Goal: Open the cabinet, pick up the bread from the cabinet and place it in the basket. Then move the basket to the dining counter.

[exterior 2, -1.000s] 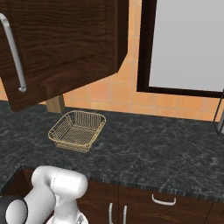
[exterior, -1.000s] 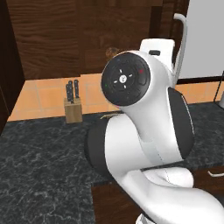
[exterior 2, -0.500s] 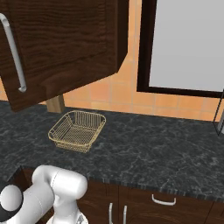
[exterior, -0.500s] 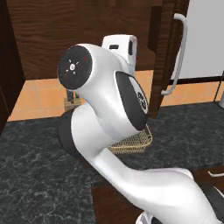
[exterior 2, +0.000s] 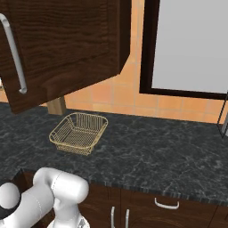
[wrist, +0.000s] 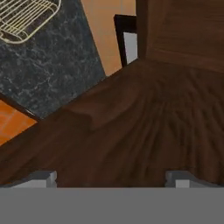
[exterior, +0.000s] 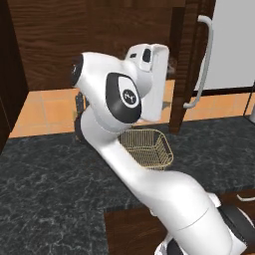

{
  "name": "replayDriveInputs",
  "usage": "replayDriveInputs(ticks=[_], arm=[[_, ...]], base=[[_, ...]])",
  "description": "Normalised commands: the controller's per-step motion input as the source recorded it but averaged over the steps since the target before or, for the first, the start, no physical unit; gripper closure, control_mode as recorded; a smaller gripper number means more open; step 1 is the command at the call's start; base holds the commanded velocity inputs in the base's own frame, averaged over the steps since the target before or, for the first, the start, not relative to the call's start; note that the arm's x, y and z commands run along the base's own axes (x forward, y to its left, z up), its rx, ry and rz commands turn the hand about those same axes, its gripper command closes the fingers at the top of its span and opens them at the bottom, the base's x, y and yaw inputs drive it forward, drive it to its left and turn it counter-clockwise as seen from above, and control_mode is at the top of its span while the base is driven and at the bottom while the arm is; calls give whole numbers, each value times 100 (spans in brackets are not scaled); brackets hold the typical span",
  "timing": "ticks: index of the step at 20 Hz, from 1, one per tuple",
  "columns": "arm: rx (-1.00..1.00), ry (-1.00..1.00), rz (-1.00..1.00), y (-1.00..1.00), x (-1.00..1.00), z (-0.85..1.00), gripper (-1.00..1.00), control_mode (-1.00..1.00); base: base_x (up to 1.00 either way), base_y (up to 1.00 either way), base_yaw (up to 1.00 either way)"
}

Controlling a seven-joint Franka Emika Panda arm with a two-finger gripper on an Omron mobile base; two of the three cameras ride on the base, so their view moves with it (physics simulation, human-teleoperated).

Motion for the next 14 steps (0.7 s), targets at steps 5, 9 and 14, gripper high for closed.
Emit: replayDriveInputs(ticks=[5, 9, 14], arm=[[-1, -12, -31, -100, -38, 2, -100, -100], [0, -31, -4, -100, -70, 0, -100, -100], [10, -7, -5, -100, -5, -19, -100, -100]], base=[[0, 0, 0], [0, 0, 0], [0, 0, 0]])
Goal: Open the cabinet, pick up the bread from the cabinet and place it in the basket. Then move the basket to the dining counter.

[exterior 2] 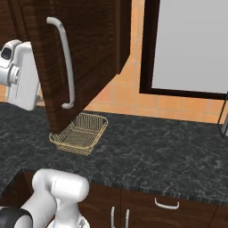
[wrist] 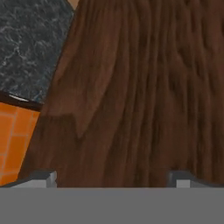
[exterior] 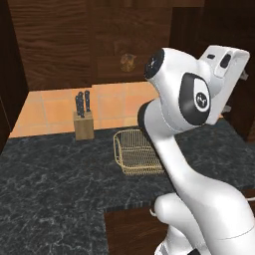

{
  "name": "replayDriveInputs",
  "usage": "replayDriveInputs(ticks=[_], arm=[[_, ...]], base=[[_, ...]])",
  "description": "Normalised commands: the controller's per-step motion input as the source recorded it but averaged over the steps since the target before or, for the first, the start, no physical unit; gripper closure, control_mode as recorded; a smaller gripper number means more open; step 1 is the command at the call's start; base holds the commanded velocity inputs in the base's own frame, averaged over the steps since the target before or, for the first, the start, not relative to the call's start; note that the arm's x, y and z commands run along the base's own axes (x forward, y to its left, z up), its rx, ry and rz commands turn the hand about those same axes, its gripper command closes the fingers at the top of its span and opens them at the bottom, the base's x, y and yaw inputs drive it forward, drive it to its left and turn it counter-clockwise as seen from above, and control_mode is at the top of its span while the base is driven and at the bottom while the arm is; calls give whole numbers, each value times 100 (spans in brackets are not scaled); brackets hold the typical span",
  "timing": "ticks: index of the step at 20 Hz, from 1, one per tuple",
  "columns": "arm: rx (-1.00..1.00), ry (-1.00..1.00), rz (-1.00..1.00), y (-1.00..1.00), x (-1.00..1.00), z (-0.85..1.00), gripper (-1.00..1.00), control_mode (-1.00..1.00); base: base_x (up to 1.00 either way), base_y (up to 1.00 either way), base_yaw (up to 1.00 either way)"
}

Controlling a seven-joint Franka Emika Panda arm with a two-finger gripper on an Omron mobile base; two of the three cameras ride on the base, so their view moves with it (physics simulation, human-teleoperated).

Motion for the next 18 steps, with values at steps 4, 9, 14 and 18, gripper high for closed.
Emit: replayDriveInputs(ticks=[4, 9, 14, 18], arm=[[2, 0, -4, -100, 14, -11, -100, -100], [0, 0, -3, 4, 6, -4, -100, -100], [1, -1, -2, 95, 11, -11, -100, -100], [28, 2, -7, 100, 74, -40, -100, -100]], base=[[0, 0, 0], [0, 0, 0], [0, 0, 0], [0, 0, 0]])
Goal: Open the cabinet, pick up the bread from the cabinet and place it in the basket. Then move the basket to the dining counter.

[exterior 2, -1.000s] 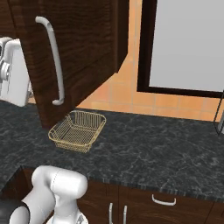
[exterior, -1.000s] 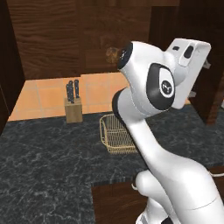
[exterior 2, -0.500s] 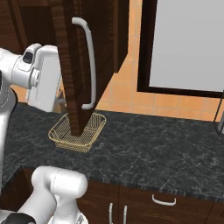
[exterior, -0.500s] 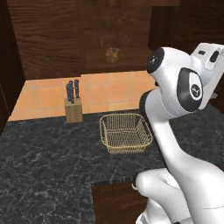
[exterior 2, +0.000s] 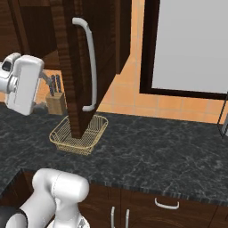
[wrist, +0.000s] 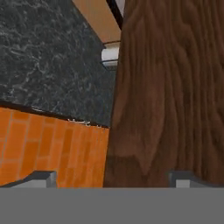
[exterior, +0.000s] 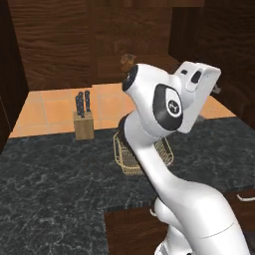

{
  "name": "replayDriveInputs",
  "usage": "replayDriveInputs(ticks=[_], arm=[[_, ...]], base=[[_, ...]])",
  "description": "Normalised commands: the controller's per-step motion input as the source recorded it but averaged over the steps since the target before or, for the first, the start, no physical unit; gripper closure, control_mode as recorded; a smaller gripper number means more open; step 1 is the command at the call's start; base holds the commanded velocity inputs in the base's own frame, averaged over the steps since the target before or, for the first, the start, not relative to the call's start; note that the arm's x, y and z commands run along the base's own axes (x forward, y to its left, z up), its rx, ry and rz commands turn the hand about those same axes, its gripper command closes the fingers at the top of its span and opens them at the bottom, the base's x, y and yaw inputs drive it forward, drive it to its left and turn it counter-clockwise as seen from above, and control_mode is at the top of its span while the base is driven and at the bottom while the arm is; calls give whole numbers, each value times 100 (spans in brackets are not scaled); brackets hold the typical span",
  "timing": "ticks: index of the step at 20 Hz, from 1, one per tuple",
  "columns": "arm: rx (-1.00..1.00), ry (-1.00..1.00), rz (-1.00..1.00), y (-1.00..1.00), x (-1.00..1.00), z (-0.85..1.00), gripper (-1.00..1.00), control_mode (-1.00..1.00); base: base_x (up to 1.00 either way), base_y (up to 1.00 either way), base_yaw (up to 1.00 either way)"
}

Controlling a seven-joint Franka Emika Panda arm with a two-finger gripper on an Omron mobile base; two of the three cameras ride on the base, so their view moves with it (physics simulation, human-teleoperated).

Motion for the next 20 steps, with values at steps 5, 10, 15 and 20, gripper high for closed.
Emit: replayDriveInputs(ticks=[5, 10, 15, 20], arm=[[75, 6, -6, 74, 64, -96, -100, -100], [81, 0, -16, 45, 59, -100, -100, -100], [56, -1, -8, 8, 52, -37, -100, -100], [8, -43, 7, 5, 39, 11, -100, -100]], base=[[0, 0, 0], [0, 0, 0], [0, 0, 0], [0, 0, 0]])
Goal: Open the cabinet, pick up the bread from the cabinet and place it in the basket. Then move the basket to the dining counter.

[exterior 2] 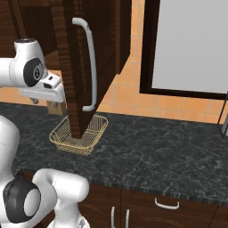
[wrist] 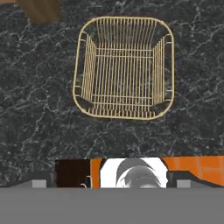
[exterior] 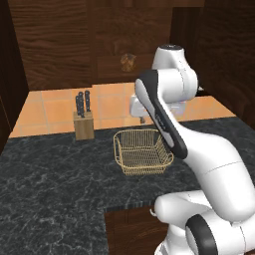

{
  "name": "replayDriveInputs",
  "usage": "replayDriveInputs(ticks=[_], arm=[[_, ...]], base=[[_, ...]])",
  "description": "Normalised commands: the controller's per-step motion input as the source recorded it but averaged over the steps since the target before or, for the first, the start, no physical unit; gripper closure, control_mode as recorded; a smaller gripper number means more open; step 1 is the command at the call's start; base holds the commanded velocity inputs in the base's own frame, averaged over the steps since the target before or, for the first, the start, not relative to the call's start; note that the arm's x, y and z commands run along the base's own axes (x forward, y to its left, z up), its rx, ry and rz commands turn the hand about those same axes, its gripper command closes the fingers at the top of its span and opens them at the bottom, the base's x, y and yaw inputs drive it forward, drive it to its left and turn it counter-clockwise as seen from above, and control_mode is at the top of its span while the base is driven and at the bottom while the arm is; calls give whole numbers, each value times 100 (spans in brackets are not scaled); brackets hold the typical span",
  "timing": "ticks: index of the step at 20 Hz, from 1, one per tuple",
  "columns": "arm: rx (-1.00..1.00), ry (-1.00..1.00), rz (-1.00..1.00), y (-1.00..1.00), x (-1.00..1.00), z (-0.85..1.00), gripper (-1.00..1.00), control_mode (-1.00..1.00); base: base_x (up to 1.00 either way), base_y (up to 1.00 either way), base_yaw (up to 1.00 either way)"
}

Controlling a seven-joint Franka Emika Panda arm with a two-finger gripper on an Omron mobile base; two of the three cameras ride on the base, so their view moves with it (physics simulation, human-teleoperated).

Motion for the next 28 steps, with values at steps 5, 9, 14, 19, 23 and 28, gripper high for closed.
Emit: replayDriveInputs(ticks=[5, 9, 14, 19, 23, 28], arm=[[-1, -64, 5, 0, 25, 29, -100, -100], [0, -27, 0, 0, 11, 84, -100, -100], [1, -16, 0, 0, 24, 80, -100, -100], [0, -19, 2, 0, 38, 58, -100, -100], [0, -27, 5, 8, 82, 5, -100, -100], [-4, -21, 4, 2, 39, 21, -100, -100]], base=[[0, 0, 0], [0, 0, 0], [0, 0, 0], [0, 0, 0], [0, 0, 0], [0, 0, 0]])
